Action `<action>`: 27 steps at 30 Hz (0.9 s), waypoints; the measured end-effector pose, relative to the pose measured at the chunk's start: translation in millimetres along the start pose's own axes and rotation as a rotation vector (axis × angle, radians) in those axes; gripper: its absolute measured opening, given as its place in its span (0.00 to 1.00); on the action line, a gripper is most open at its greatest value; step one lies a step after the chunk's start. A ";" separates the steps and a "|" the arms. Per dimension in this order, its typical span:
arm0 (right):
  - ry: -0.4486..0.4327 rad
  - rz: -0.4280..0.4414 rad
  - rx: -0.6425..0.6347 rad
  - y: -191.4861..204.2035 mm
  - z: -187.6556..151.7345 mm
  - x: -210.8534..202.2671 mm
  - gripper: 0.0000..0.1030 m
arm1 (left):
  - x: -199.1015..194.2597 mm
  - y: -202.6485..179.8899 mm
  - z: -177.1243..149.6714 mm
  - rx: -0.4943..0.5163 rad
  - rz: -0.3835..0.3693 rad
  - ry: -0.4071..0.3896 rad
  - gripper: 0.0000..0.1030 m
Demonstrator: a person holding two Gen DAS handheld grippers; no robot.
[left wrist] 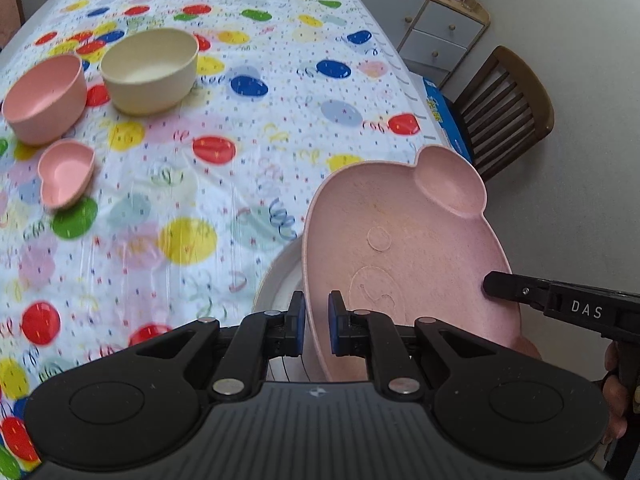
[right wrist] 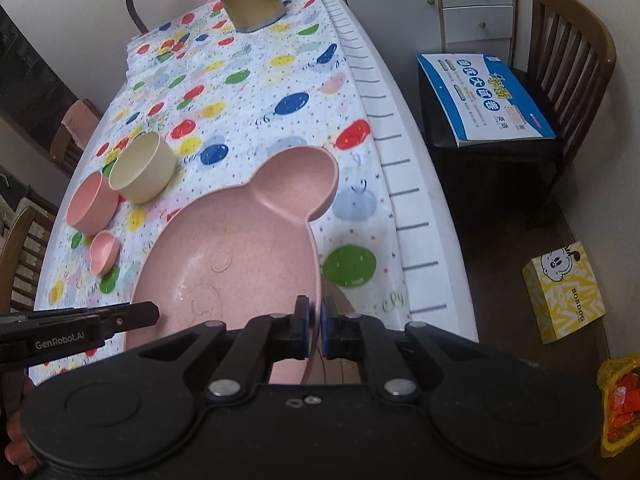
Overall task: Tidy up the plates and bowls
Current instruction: 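Carry the pink bear plate with the right tool onto the stacked white plates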
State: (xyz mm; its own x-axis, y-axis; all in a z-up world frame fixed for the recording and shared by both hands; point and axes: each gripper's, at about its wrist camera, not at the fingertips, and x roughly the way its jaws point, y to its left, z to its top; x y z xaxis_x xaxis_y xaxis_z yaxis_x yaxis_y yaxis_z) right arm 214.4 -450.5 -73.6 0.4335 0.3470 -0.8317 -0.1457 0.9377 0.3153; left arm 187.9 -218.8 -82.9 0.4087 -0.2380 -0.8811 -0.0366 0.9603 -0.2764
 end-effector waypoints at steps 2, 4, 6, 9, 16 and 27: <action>0.005 0.012 0.001 -4.2 -7.3 -1.8 0.04 | 1.5 -1.8 -10.1 -0.002 0.008 0.010 0.11; 0.009 0.019 -0.009 -6.0 -14.3 -2.8 0.05 | 4.2 -2.8 -17.8 -0.006 0.012 0.020 0.11; 0.012 0.022 -0.025 -7.3 -19.5 -3.3 0.05 | 7.1 -3.5 -23.9 -0.016 0.014 0.027 0.11; 0.011 0.034 -0.027 -12.2 -25.5 -3.6 0.05 | 8.8 -7.1 -28.4 -0.009 0.031 0.019 0.11; 0.005 0.049 -0.061 -14.0 -36.1 0.6 0.04 | 8.3 -7.0 -29.0 0.005 0.063 -0.021 0.11; -0.007 0.040 -0.110 -7.4 -42.1 8.7 0.04 | 24.0 2.7 -30.9 -0.021 0.084 -0.007 0.11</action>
State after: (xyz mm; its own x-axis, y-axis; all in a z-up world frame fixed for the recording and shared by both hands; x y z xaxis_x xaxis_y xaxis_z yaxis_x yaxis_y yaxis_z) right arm 181.8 -453.7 -102.3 0.4319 0.3842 -0.8160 -0.2592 0.9194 0.2957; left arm 169.4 -226.5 -116.7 0.4097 -0.1552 -0.8989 -0.0902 0.9737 -0.2093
